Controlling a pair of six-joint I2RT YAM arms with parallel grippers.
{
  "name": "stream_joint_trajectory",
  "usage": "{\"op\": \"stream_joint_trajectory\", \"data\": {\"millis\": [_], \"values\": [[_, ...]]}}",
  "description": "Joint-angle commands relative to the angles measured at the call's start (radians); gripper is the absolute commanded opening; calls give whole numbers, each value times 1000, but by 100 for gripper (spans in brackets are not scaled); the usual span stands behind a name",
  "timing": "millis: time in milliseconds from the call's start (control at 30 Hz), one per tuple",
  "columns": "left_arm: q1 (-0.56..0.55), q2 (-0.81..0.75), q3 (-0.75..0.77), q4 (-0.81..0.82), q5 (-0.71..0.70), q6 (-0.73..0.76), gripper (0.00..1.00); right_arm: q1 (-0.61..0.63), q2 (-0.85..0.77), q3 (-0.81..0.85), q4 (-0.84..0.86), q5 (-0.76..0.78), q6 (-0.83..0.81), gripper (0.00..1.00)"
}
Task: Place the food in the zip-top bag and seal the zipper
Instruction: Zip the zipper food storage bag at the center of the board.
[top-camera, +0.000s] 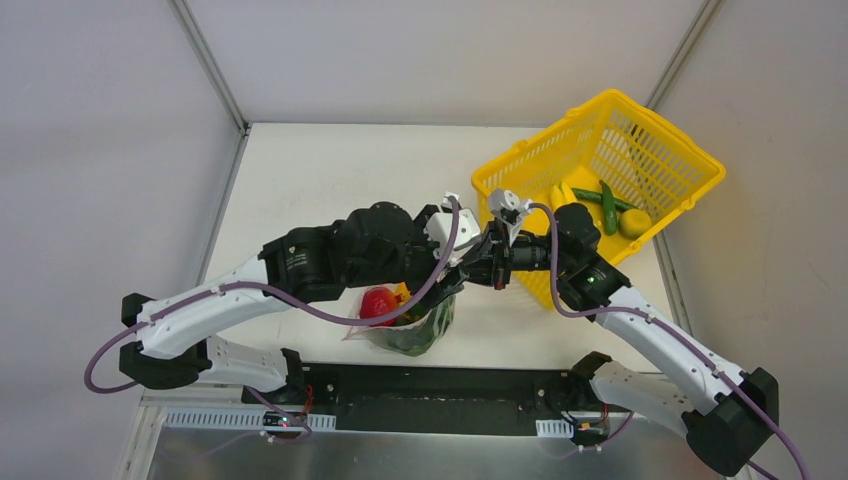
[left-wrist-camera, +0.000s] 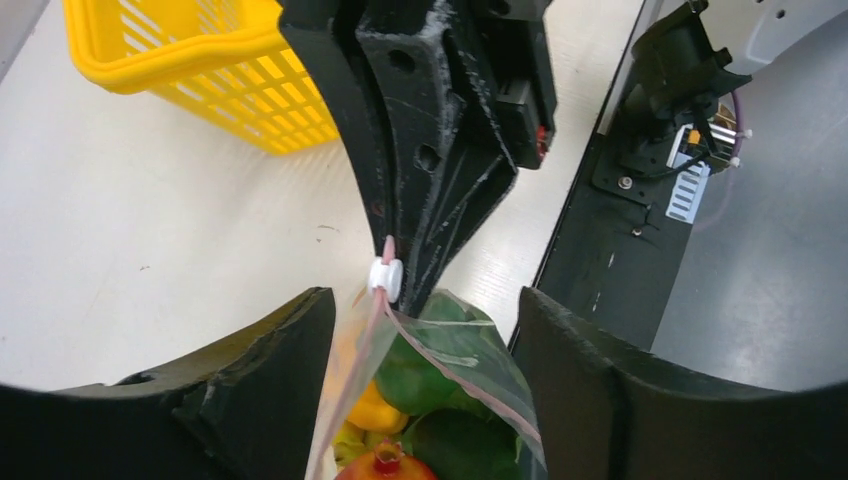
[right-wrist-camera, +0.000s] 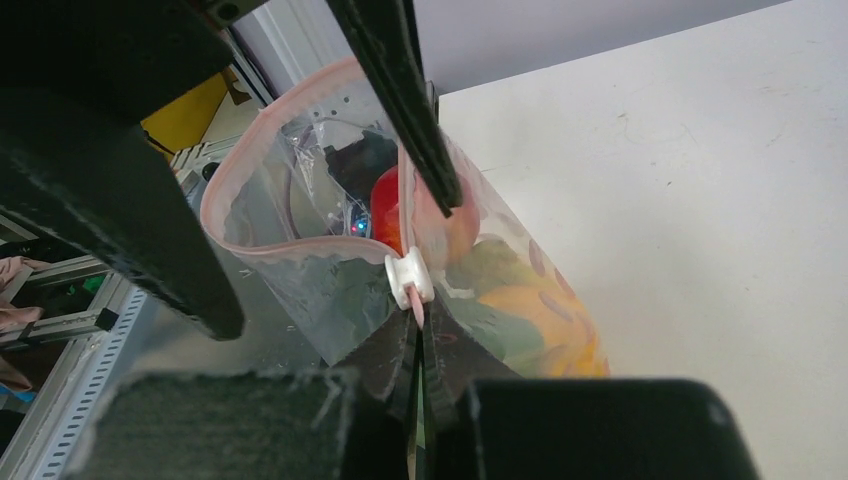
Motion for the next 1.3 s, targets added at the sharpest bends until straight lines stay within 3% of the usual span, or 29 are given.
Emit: {"op": "stream_joint_trajectory", "data": {"millis": [0,167,300,533,767,967,1267], "values": [[37,-7,-12,75,44,20,64,4,-30,33,19,-9,-32,0],[49,-36,-76,140,33,7,44,4,-33,33,1,-2,-47,0],[58,-36,-82,126,32,15,44,4,-31,39,1,-3,-47,0],[70,-44,-108,161,47,18,28,4,-30,41,-2,-6,-46,0],[77,-34,-118,178,64,14,28,4,-37,42,-10,-6,-51,0],[81,-32,-116,169,74,5,1,5,-41,43,-24,9,-60,0],[89,-93,-168,120,73,-6,0,4,-59,34,-40,126,-55,0]]}}
